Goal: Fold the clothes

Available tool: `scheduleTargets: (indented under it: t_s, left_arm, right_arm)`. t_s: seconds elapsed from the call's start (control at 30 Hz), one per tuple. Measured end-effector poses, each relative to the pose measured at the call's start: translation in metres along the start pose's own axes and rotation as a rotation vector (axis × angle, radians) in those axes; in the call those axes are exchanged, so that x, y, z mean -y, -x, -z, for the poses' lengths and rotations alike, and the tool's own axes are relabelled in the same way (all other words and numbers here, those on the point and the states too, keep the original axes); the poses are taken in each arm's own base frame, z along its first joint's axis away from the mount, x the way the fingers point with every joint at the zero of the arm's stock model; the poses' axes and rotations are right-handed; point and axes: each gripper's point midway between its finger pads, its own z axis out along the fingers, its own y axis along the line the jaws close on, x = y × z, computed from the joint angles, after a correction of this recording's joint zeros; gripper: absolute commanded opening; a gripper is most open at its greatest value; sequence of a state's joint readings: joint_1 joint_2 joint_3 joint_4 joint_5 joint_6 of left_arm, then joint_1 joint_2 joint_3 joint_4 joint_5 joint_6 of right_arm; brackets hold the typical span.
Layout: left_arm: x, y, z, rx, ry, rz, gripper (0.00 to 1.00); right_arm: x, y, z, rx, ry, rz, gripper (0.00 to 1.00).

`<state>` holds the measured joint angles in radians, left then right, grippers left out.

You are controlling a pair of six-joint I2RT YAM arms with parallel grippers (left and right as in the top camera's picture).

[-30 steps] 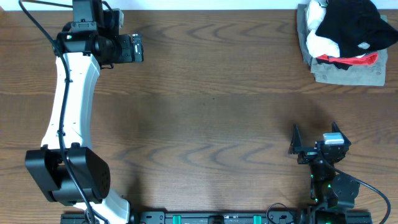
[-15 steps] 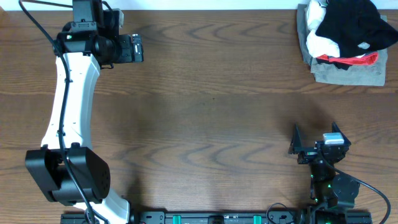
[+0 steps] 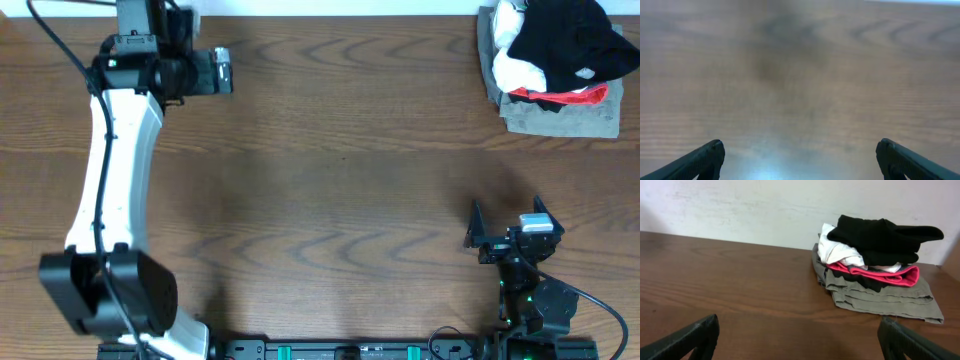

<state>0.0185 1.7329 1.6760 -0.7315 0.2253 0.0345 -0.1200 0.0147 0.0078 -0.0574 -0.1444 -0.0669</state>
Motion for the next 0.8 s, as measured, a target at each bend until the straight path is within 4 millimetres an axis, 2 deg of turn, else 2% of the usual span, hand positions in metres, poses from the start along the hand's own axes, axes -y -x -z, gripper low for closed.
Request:
scheduleTargets:
  t_s: [0.17, 0.27, 0.33, 0.4, 0.63, 0.8]
  left_arm:
    - [0.023, 0.024, 0.044, 0.240, -0.035, -0.063, 0.98]
    - [0.027, 0.014, 0.067, 0.341, -0.041, -0.081, 0.98]
    - [0.028, -0.001, 0.078, 0.395, -0.043, -0.090, 0.98]
    - [0.027, -0.026, 0.083, 0.442, -0.045, -0.098, 0.98]
    - [0.023, -0.111, 0.087, 0.566, -0.051, -0.118, 0.98]
    - [0.019, -0.153, 0.088, 0.625, -0.047, -0.123, 0.98]
  right_arm:
    - [0.000, 0.000, 0.000, 0.000, -0.002, 0.000, 0.99]
    - [0.001, 0.000, 0.000, 0.001, -0.003, 0.000, 0.99]
    - [0.001, 0.000, 0.000, 0.002, -0.004, 0.000, 0.99]
    - [0.001, 0.000, 0.000, 0.001, -0.004, 0.000, 0.99]
    - [0.001, 0.000, 0.000, 0.001, -0.004, 0.000, 0.99]
    - [0.001, 0.000, 0.000, 0.001, -0.004, 0.000, 0.99]
